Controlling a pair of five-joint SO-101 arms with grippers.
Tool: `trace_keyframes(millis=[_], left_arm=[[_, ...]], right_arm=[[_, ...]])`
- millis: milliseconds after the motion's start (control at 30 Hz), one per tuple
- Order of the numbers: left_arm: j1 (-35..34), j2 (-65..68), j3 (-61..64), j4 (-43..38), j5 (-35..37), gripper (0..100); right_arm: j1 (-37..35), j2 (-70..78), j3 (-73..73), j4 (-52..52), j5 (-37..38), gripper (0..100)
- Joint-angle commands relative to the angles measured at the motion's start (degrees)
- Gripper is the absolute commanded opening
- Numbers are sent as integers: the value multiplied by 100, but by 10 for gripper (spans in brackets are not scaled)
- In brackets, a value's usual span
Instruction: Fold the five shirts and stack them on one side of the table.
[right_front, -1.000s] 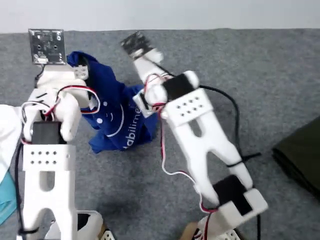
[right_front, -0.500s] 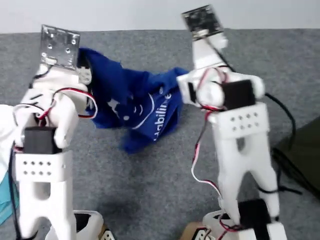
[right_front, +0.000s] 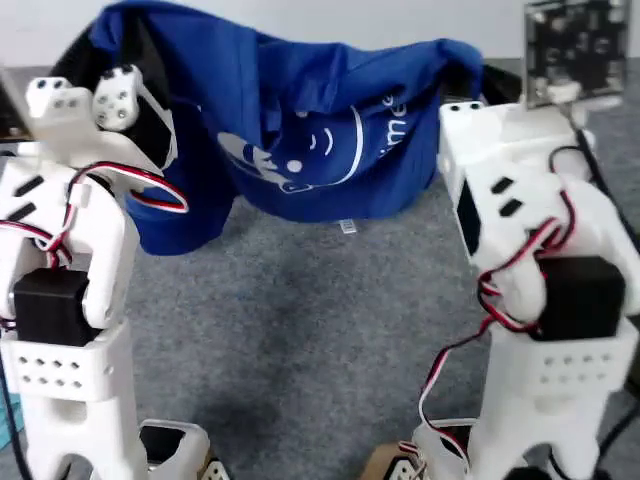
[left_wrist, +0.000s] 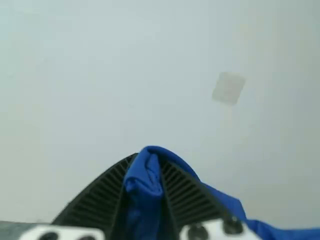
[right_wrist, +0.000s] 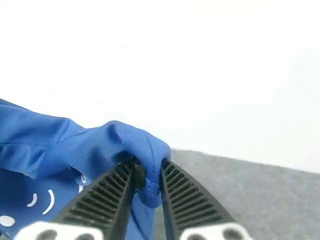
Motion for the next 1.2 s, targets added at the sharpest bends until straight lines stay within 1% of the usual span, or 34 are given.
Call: trace_keyframes(millis=[0,133,233,333,533,833,1033,1167], left_arm=[[44,-202,-338,-281,343,2],[35,-246,-479,-264,536,2],[53,-536,-505,-264,563,2],[237,-844,-505,-167,563,2],[404,-1284,-505,615,536,2],[404,-1433,-541,1978,527,2],[440,-1855,-523,2585,-88,2],[431,-2110,-523,2708,-334,2]], right_arm=[[101,-330,-343,-48,-35,8],[101,-514,-343,189,-422,8],[92,-637,-343,303,-431,8],[110,-813,-343,242,-378,8],[637,-1068,-343,-189,97,8],[1367,-1437,-334,-154,396,8],[1780,-1684,-316,-136,536,8],[1895,-1842,-308,-127,536,8]])
